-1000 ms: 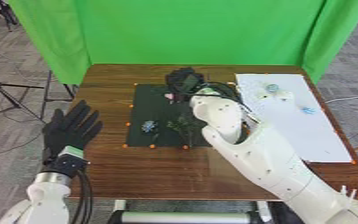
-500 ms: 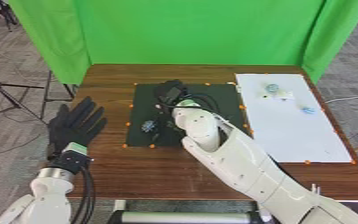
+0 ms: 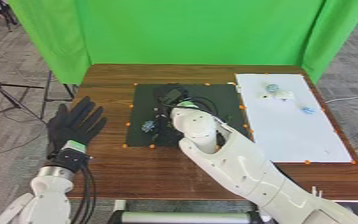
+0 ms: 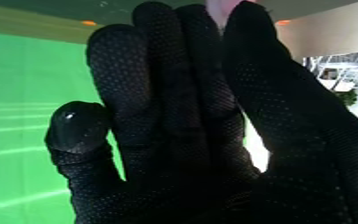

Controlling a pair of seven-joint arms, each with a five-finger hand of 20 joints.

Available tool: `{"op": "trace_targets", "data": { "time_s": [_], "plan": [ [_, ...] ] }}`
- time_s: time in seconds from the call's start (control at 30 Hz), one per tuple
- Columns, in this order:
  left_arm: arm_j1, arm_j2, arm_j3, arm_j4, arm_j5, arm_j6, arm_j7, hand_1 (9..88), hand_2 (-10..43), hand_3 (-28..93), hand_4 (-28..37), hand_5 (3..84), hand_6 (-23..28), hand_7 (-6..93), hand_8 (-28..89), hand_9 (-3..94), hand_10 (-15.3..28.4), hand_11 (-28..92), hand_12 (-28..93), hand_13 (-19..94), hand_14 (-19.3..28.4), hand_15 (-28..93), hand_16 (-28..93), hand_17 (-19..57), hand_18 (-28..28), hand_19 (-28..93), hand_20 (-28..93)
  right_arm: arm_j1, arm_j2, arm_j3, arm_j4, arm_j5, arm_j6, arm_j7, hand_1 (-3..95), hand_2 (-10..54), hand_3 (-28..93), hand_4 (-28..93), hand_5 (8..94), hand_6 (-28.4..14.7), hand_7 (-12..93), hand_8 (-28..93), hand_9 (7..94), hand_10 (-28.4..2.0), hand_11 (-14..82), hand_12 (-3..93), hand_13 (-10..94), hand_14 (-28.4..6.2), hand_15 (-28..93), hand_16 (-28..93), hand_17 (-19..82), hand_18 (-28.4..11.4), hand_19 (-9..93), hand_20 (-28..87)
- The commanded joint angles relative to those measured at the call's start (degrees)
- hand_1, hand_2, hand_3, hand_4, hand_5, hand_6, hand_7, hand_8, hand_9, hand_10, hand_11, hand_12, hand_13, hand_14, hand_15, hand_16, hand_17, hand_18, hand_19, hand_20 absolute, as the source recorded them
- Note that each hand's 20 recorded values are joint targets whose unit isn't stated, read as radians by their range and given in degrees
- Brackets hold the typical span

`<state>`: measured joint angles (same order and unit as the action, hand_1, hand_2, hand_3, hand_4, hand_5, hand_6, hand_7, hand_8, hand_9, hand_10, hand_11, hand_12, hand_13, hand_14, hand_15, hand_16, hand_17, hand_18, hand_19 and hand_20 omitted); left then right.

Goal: Arrange flowers

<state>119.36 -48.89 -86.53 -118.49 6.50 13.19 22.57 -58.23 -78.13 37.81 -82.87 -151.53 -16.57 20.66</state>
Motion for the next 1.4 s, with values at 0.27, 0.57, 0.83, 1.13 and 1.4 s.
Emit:
{"op": "trace_targets", "data": {
  "time_s": [0.27, 0.57, 0.83, 1.13, 1.4],
  "plan": [
    [2.6, -1.02, -1.43, -1.0, 0.71, -0.34, 1.37, 25.7, 8.4, 73, -28.3, 38.4, 6.7, 15.9, -9, 30.8, 11.6, 18, 11, 21, 13.0, 31, -7, -6.5, 13.6, 34, 12, -0.1, 0.3, 4.9, -6.4, 3.3, -4.2, 5.2, 37.8, -9.5, 76, -28, 67.5, -2.8, 21, -12, 73.1, -14.3, 18.9, 19.2, 69, -11.4, 54, 31, 39, -25.1, 92, 44],
    [2.4, -1.41, -0.88, -1.03, -0.26, 0.35, 1.96, 25.6, 8.1, 73, -28.3, 38.4, 6.7, 15.8, -9, 30.7, 11.5, 18, 11, 21, 12.9, 30, -7, -6.5, 13.5, 34, 12, -7.5, 14.5, 20.4, -13.3, 6.5, 2.2, 14.1, 33.6, -9.5, 74, -26, 57.8, -6.4, 15, -10, 64.5, -17.3, 15.7, 17.8, 65, -13.9, 56, 29, 37, -26.2, 91, 43],
    [4.4, -0.88, -2.82, -1.96, 1.37, -0.9, 2.28, 25.3, 8.2, 73, -28.3, 38.3, 6.6, 15.7, -9, 30.7, 11.4, 18, 11, 21, 12.9, 30, -7, -6.5, 13.6, 34, 12, -17.1, 24.6, 33.3, -12.4, 12.4, -3.6, 22.9, 33.9, -9.5, 74, -27, 50.0, -9.8, 12, -9, 52.8, -19.5, 11.9, 16.3, 60, -15.1, 59, 27, 37, -26.0, 92, 42],
    [5.9, -1.12, -3.7, -2.39, 0.69, -0.61, 3.25, 23.4, 9.0, 72, -28.3, 37.9, 6.3, 15.1, -9, 30.6, 10.9, 17, 11, 21, 13.1, 30, -7, -6.5, 13.7, 33, 12, -21.8, 25.2, 39.8, -9.9, 13.7, 0.2, 25.8, 33.6, -9.5, 74, -28, 43.4, -12.2, 9, -8, 46.3, -20.6, 9.6, 15.4, 61, -15.9, 72, 25, 38, -25.7, 92, 40],
    [5.7, -1.8, -3.66, -2.14, 1.46, -1.41, 2.7, 22.6, 8.7, 73, -28.3, 37.9, 6.3, 15.1, -9, 30.8, 10.8, 17, 11, 21, 13.3, 30, -6, -6.5, 13.7, 33, 12, -20.1, 24.8, 38.2, -6.6, 12.9, -3.8, 22.0, 37.2, -9.5, 72, -28, 43.2, -11.7, 8, -8, 44.7, -18.4, 8.2, 13.9, 62, -15.0, 73, 24, 37, -25.2, 91, 40]
  ]
}}
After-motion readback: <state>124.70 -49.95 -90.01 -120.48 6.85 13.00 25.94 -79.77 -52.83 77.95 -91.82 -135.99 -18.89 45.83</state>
